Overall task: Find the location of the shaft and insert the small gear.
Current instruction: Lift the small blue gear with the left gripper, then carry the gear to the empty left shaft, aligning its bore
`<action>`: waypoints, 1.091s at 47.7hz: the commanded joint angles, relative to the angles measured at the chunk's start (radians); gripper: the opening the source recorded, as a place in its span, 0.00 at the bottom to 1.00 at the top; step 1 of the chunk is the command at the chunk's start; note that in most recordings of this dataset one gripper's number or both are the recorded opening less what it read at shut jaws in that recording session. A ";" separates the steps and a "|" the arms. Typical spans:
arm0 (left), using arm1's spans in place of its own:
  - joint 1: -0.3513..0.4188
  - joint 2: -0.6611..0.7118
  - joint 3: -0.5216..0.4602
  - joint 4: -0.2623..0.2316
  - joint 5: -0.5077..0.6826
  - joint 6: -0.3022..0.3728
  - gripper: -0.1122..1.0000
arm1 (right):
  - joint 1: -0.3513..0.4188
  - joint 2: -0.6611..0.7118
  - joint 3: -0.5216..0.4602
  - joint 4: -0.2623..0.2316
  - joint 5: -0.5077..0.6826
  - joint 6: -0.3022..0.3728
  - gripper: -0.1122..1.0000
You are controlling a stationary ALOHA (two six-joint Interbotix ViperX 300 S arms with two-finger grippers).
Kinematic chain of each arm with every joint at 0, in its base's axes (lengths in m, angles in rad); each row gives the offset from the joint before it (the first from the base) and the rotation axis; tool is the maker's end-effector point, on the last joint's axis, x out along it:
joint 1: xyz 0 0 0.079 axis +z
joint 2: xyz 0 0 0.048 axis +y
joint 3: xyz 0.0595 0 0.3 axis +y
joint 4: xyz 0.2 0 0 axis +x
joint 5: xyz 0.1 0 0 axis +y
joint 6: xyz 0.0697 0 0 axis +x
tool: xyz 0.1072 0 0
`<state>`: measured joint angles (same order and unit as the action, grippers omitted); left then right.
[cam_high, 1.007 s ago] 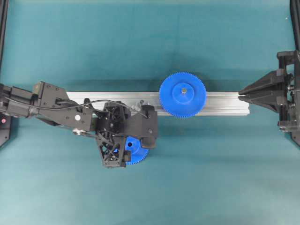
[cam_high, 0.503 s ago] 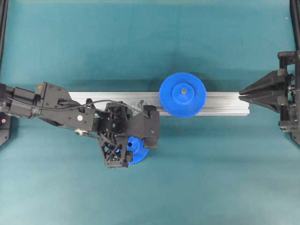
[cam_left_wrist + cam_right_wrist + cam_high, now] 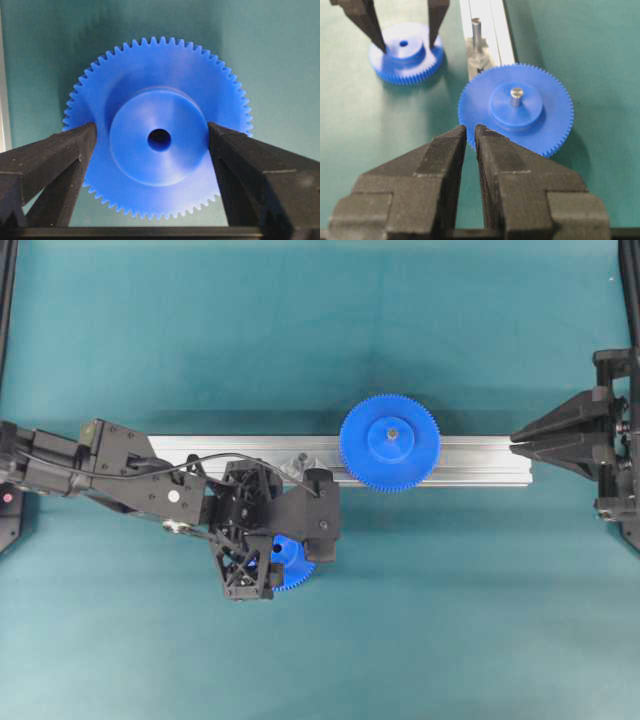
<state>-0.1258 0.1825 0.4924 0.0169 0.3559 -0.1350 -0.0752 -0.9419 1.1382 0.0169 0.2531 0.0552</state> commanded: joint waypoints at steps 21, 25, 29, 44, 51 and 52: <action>0.002 -0.032 -0.029 0.003 0.021 0.003 0.68 | -0.003 0.002 -0.005 0.002 -0.009 0.008 0.29; 0.002 -0.051 -0.038 0.003 0.021 0.002 0.68 | -0.003 -0.002 -0.003 0.000 -0.009 0.008 0.29; 0.002 -0.078 -0.043 0.003 0.023 0.003 0.68 | -0.003 -0.006 -0.002 0.002 -0.009 0.008 0.29; 0.026 -0.196 -0.041 0.003 0.023 0.006 0.68 | -0.003 -0.032 0.009 0.002 -0.011 0.008 0.29; 0.063 -0.247 -0.040 0.003 0.023 0.008 0.68 | -0.003 -0.038 0.011 0.002 -0.006 0.008 0.29; 0.067 -0.253 -0.040 0.003 0.023 0.009 0.68 | -0.003 -0.038 0.011 0.002 -0.006 0.008 0.29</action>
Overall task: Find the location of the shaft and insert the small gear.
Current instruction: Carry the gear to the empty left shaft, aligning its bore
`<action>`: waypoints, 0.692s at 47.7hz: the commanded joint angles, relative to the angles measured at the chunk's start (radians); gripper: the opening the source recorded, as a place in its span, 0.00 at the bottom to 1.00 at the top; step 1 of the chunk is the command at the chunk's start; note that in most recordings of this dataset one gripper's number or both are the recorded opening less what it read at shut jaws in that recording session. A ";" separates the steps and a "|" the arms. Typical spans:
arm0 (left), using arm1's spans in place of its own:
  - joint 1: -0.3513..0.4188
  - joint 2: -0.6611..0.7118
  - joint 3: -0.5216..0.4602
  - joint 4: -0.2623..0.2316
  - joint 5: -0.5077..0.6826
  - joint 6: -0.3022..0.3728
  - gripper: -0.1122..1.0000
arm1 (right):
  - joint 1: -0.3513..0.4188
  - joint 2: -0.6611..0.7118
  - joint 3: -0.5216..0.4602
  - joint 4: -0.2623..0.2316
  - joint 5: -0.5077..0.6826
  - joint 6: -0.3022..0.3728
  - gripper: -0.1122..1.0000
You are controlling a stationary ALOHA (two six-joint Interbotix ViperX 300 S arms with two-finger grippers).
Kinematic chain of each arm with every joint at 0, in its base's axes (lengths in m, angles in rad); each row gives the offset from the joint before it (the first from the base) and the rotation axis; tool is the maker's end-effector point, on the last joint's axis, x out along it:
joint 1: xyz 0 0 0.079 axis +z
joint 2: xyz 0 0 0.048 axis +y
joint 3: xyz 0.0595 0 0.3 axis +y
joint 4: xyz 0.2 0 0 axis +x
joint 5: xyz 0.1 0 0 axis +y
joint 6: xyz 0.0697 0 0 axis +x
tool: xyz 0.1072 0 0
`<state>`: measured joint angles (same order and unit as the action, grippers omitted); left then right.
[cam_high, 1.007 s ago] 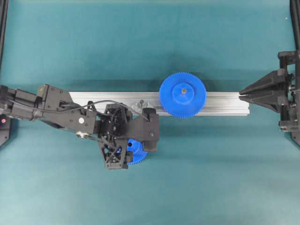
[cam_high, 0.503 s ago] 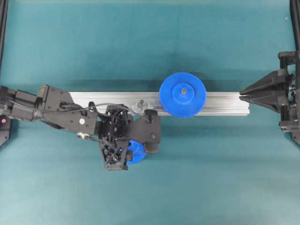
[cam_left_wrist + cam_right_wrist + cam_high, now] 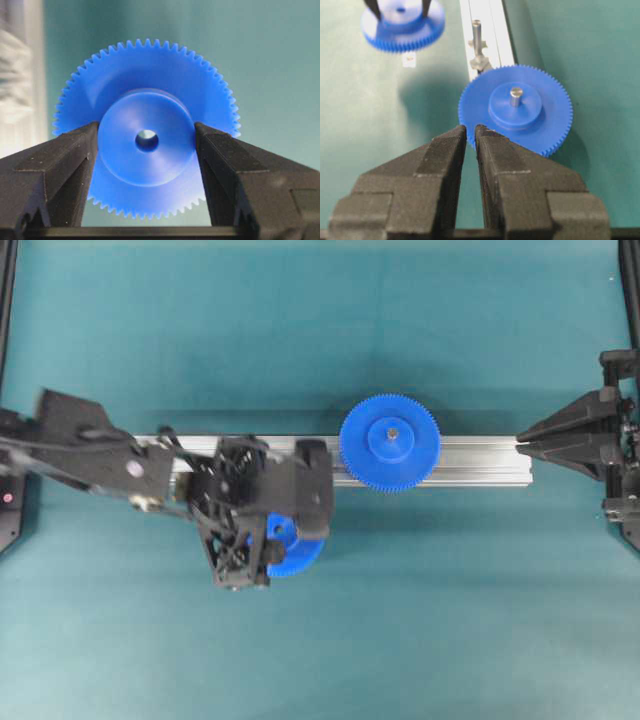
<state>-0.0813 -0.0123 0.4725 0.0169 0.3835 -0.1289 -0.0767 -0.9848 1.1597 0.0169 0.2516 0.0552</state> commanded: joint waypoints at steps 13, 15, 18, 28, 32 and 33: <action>0.078 -0.097 -0.028 0.003 -0.005 0.094 0.68 | -0.002 0.006 -0.011 0.002 -0.005 0.008 0.29; 0.087 -0.097 -0.032 0.003 -0.005 0.107 0.68 | -0.002 0.005 -0.011 0.002 -0.005 0.008 0.29; 0.100 -0.095 -0.037 0.003 -0.005 0.124 0.68 | -0.002 0.005 -0.011 0.002 -0.005 0.008 0.29; 0.137 -0.087 -0.061 0.003 -0.005 0.158 0.68 | 0.000 0.005 -0.011 0.002 -0.005 0.008 0.29; 0.147 -0.084 -0.069 0.003 -0.005 0.172 0.68 | -0.002 0.005 -0.011 0.002 -0.005 0.008 0.29; 0.147 -0.083 -0.071 0.003 -0.005 0.176 0.68 | -0.002 0.005 -0.009 0.002 -0.006 0.008 0.29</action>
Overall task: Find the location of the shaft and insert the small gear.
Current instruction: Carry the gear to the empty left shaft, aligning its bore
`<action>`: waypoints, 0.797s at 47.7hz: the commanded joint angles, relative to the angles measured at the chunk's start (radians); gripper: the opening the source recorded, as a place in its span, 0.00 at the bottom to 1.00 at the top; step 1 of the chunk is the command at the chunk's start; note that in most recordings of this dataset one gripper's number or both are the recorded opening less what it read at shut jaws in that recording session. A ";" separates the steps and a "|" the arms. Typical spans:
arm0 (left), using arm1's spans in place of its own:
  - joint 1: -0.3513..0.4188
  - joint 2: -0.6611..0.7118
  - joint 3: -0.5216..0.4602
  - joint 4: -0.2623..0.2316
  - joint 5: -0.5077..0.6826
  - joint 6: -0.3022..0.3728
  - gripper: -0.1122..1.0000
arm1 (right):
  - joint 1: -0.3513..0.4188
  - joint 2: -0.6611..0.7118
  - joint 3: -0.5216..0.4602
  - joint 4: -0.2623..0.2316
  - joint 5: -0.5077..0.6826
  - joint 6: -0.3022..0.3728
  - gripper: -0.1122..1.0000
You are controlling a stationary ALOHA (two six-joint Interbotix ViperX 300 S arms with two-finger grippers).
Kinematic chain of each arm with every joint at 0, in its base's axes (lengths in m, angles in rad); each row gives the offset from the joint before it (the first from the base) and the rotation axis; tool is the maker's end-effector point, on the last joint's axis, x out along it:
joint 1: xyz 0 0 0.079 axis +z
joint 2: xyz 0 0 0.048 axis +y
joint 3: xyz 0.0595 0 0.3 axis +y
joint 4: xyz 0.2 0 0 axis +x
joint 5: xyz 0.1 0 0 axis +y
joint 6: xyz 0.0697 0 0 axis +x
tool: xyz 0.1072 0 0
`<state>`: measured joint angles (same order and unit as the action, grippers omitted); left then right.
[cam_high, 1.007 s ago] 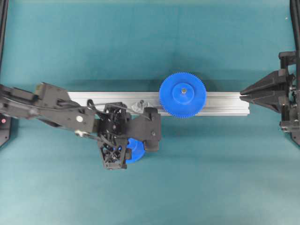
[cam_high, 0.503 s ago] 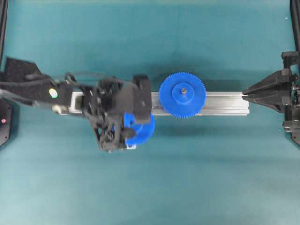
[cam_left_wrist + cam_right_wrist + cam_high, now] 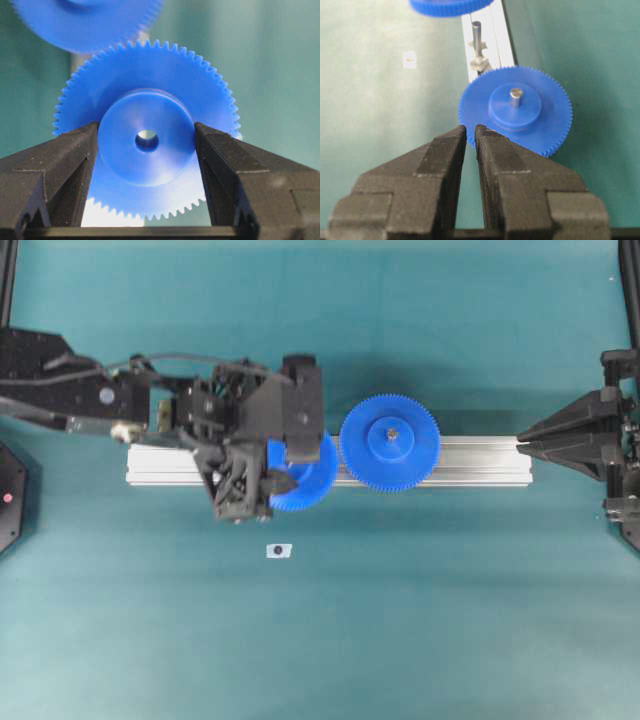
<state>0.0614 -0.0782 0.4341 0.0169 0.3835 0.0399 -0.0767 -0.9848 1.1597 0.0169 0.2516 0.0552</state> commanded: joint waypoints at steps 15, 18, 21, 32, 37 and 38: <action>0.009 0.000 -0.058 0.003 -0.005 0.028 0.68 | -0.002 0.000 -0.003 0.002 -0.009 0.008 0.29; 0.009 -0.003 -0.072 0.003 0.003 0.021 0.68 | -0.002 -0.002 -0.003 0.002 -0.009 0.008 0.29; 0.009 -0.008 -0.094 0.003 0.043 0.018 0.68 | -0.002 -0.003 -0.003 0.002 -0.009 0.008 0.29; 0.009 0.012 -0.161 0.003 0.265 0.031 0.68 | -0.002 -0.005 0.005 0.002 -0.014 0.008 0.28; 0.009 0.041 -0.161 0.003 0.256 0.035 0.68 | -0.002 -0.005 0.008 0.002 -0.023 0.008 0.29; 0.008 0.048 -0.161 0.003 0.250 0.035 0.68 | -0.002 -0.005 0.009 0.002 -0.023 0.008 0.29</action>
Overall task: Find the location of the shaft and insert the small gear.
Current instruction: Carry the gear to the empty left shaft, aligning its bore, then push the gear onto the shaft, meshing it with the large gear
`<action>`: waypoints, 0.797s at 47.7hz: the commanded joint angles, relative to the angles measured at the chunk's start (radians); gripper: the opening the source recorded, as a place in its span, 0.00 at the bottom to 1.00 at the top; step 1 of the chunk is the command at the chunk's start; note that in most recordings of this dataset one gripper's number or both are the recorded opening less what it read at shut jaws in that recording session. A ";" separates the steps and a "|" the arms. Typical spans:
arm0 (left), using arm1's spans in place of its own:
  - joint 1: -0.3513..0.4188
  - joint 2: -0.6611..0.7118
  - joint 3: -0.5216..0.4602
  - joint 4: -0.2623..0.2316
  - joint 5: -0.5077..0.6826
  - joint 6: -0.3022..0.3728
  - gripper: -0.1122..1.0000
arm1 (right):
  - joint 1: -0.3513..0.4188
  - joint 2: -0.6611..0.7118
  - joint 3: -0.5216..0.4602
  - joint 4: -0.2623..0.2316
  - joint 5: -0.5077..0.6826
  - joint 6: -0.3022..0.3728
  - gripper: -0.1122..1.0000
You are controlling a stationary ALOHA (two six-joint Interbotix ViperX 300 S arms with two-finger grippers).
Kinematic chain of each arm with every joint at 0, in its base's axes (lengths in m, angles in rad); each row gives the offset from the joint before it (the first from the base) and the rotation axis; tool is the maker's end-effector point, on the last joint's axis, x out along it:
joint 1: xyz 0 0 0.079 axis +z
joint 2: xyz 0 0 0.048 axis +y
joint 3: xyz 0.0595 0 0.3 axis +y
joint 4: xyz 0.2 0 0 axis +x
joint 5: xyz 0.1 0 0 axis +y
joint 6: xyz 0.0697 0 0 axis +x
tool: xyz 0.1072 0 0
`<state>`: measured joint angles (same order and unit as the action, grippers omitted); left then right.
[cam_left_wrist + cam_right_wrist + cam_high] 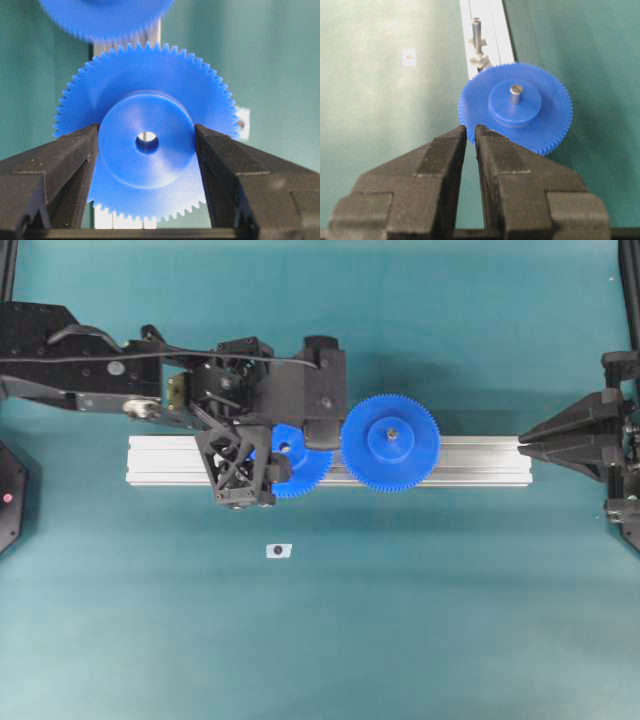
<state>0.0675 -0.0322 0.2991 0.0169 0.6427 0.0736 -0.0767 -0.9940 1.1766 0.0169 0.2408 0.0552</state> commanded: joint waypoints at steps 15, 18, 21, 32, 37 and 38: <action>0.003 0.057 -0.018 0.003 -0.061 0.005 0.68 | -0.002 0.005 -0.009 0.002 -0.014 0.008 0.29; 0.003 0.071 -0.018 0.003 -0.061 0.006 0.68 | -0.002 0.005 -0.009 0.002 -0.014 0.008 0.29; 0.003 0.086 -0.018 0.003 -0.060 0.006 0.68 | -0.002 0.005 -0.008 0.000 -0.014 0.008 0.29; 0.003 0.121 -0.020 0.003 -0.064 0.011 0.68 | -0.002 0.005 -0.008 0.000 -0.014 0.009 0.29; 0.008 0.123 -0.018 0.003 -0.063 0.018 0.68 | -0.002 0.002 -0.005 0.002 -0.014 0.021 0.29; 0.008 0.123 -0.018 0.003 -0.064 0.021 0.68 | -0.002 0.002 -0.005 0.000 -0.014 0.025 0.29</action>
<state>0.0690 0.0997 0.2945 0.0169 0.5814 0.0920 -0.0767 -0.9956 1.1796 0.0169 0.2362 0.0660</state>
